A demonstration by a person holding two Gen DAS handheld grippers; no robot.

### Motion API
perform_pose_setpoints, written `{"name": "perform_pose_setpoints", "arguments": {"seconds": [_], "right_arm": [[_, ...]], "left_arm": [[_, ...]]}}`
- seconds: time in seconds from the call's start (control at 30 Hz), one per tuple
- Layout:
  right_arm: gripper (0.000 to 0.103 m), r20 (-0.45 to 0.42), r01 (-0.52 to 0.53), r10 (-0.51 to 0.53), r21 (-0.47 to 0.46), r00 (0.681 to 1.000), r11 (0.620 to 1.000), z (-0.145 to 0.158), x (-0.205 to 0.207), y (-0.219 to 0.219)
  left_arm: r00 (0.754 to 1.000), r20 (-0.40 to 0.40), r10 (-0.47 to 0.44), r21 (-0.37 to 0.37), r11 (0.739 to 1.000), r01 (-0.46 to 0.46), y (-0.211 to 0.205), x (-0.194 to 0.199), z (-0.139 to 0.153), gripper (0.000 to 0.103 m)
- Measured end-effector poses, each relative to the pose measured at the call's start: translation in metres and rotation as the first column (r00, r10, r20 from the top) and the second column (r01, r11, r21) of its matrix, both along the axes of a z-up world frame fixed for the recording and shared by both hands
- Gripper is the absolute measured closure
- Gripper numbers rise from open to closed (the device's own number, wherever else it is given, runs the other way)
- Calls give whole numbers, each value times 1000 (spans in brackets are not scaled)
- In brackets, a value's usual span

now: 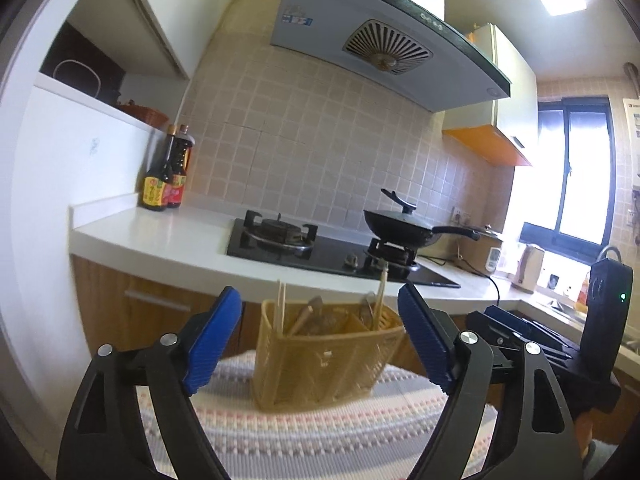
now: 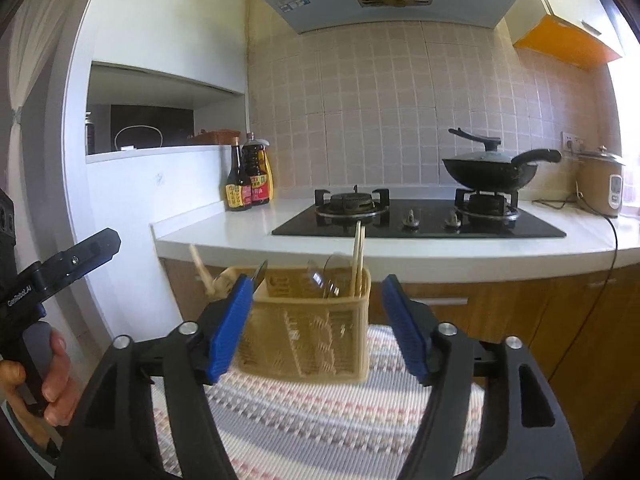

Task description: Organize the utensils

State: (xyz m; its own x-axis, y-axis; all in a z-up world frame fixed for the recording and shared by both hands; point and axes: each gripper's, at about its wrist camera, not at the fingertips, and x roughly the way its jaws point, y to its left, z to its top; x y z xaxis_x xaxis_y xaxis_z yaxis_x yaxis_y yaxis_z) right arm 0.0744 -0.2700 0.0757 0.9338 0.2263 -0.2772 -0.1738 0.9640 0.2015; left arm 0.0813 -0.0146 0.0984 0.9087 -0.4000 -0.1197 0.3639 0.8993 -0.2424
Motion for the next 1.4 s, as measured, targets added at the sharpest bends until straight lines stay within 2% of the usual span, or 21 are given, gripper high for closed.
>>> {"name": "perform_pose_setpoints", "arguments": {"seconds": [0.13, 0.27, 0.4, 0.53, 0.67, 0.77, 0.9, 1.07, 1.17, 1.4], "right_arm": [[20, -11, 40, -40, -12, 999, 999, -9, -22, 6], [9, 2, 120, -120, -34, 993, 992, -21, -36, 10], [8, 10, 194, -194, -17, 981, 981, -38, -45, 10], [8, -40, 225, -223, 49, 974, 973, -59, -40, -2], [8, -110, 221, -226, -51, 968, 974, -81, -18, -2], [8, -152, 187, -188, -20, 970, 982, -89, -8, -2], [8, -140, 193, -199, -53, 970, 980, -90, -9, 4], [8, -149, 192, -202, -76, 968, 978, -92, -8, 8], [8, -153, 192, -201, -72, 967, 979, -92, -6, 7], [8, -165, 183, -195, -85, 967, 979, -94, -4, 9]], "left_arm": [[1000, -12, 29, 41, 999, -28, -3, -19, -6, 17], [992, -7, 123, 68, 990, -122, -6, -32, -20, 11], [972, 50, 230, 138, 962, -235, -18, -40, -42, 8], [957, 4, 292, 177, 941, -288, -23, -30, -67, 8], [932, 14, 361, 227, 907, -355, -27, -27, -87, 8], [929, -9, 369, 269, 896, -353, -29, -22, -96, 8], [934, -25, 355, 301, 894, -332, -32, -20, -102, 8], [936, -72, 344, 309, 900, -307, -33, -14, -104, 8], [928, -76, 364, 321, 890, -323, -32, -13, -106, 8], [930, -105, 352, 334, 894, -300, -34, -10, -108, 8]]}}
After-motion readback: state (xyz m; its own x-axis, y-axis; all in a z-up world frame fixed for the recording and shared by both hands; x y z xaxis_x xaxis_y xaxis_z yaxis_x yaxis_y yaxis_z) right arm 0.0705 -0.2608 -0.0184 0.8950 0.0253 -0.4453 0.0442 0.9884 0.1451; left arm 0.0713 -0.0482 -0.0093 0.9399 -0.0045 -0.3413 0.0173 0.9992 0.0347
